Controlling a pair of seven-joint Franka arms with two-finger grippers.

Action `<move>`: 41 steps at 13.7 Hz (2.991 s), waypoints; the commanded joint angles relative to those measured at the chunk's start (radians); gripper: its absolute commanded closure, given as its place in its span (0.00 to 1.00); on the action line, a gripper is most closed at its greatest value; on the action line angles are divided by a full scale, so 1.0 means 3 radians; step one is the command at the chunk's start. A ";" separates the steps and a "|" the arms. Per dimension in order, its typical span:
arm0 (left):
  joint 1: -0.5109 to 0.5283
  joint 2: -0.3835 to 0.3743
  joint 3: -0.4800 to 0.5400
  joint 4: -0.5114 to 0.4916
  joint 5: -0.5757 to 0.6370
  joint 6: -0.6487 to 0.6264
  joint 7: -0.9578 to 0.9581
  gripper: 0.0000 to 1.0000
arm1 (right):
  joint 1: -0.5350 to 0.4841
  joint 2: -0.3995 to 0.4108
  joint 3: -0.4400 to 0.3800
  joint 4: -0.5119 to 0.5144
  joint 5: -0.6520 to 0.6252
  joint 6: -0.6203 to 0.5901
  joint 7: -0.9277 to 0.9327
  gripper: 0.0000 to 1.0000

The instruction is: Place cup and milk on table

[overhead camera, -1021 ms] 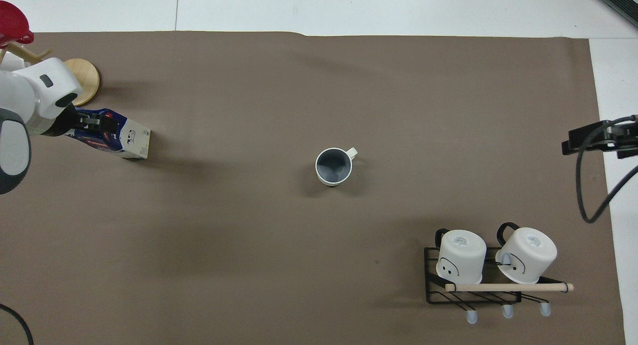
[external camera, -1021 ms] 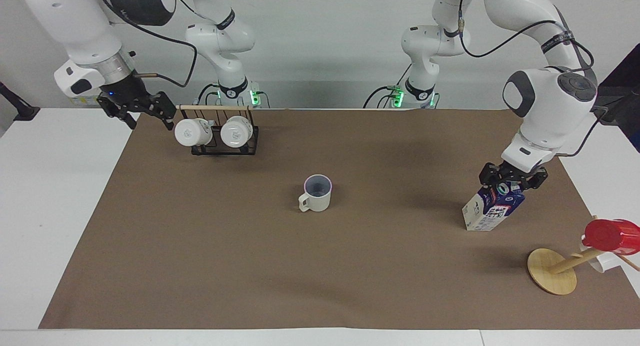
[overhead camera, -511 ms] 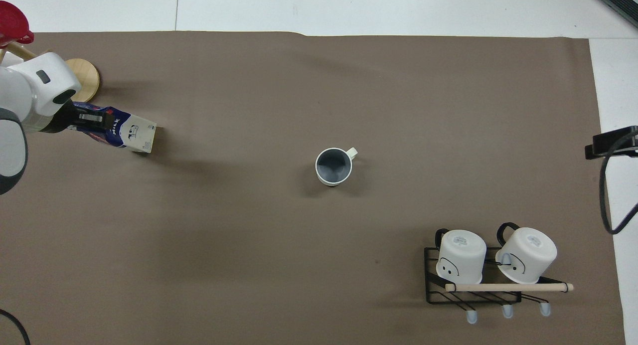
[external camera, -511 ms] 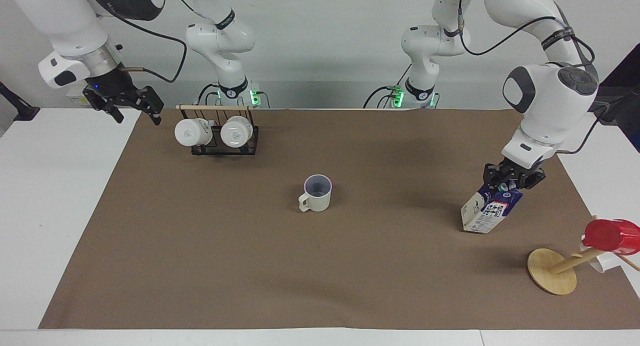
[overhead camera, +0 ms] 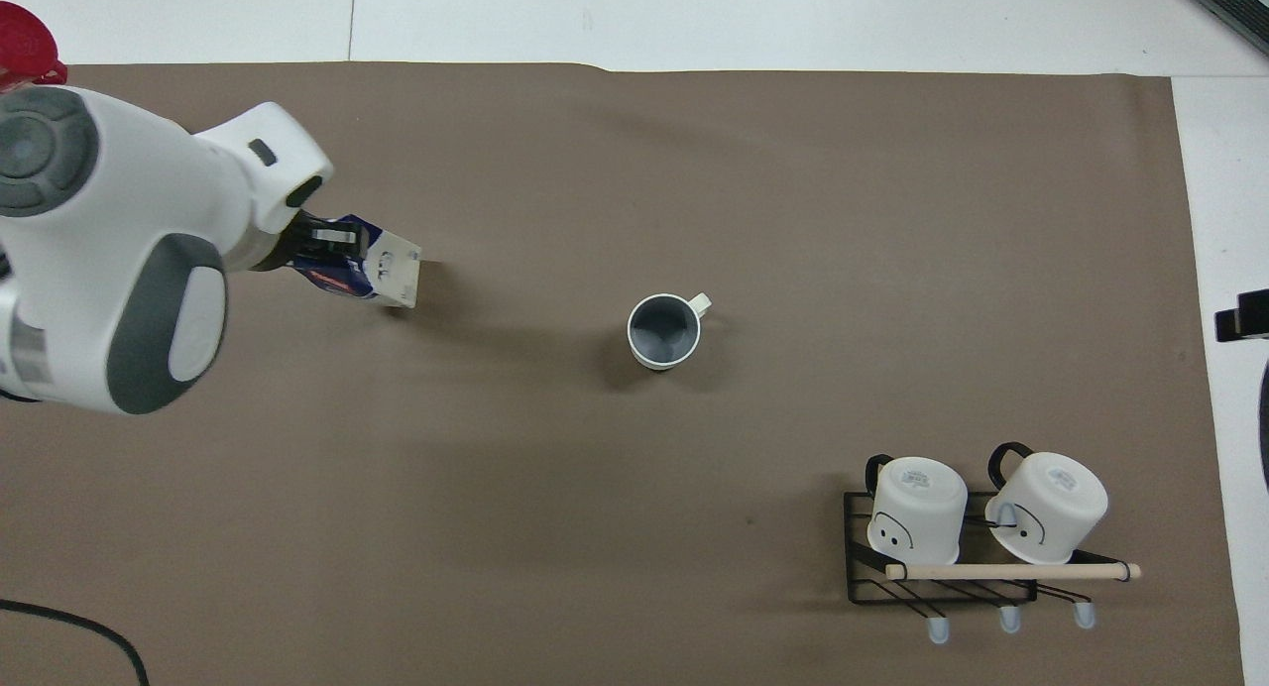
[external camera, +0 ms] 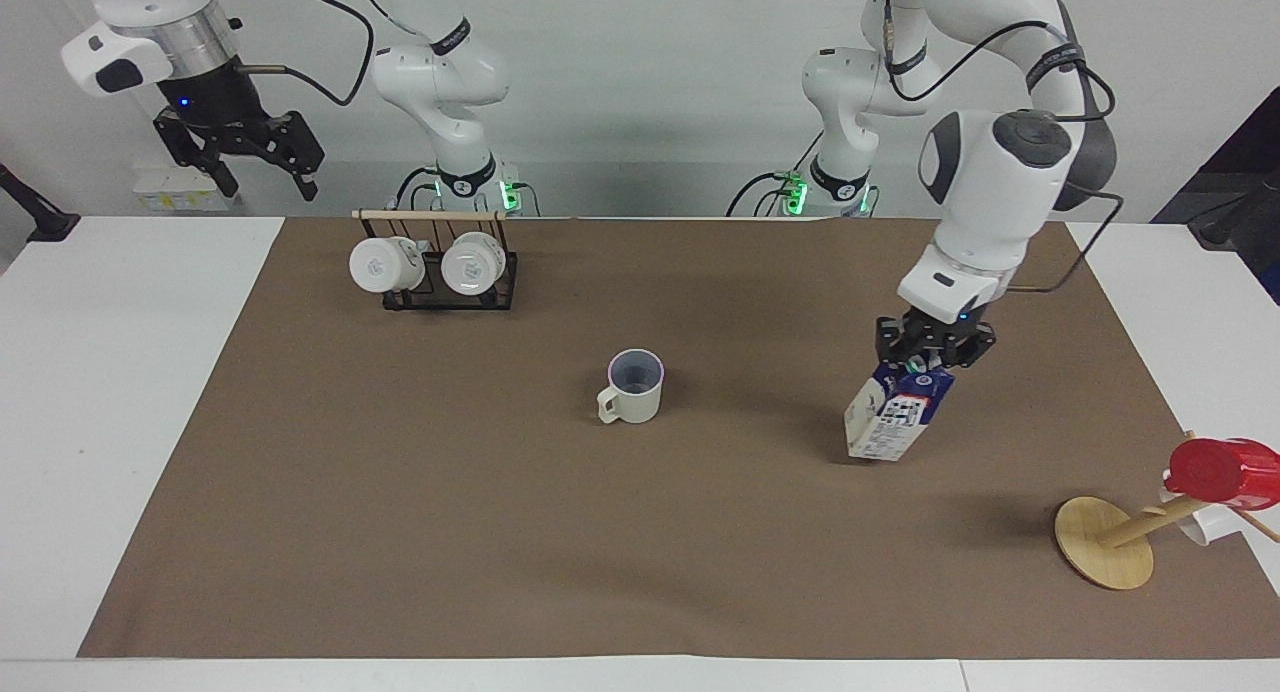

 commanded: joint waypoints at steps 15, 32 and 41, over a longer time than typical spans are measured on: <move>-0.1027 0.0445 0.0038 0.0408 0.0140 0.0002 -0.1635 0.40 | -0.0012 -0.0258 0.0139 -0.0372 -0.0051 0.0064 0.0307 0.00; -0.0527 -0.0341 0.0043 0.0377 0.0099 -0.0702 -0.0654 0.00 | -0.0017 -0.0289 0.0185 -0.0439 -0.0051 0.0147 0.0195 0.00; 0.0613 -0.0608 0.0089 0.0571 -0.0080 -0.1173 0.0813 0.00 | -0.0012 -0.0279 0.0185 -0.0428 -0.0061 0.0142 0.0195 0.00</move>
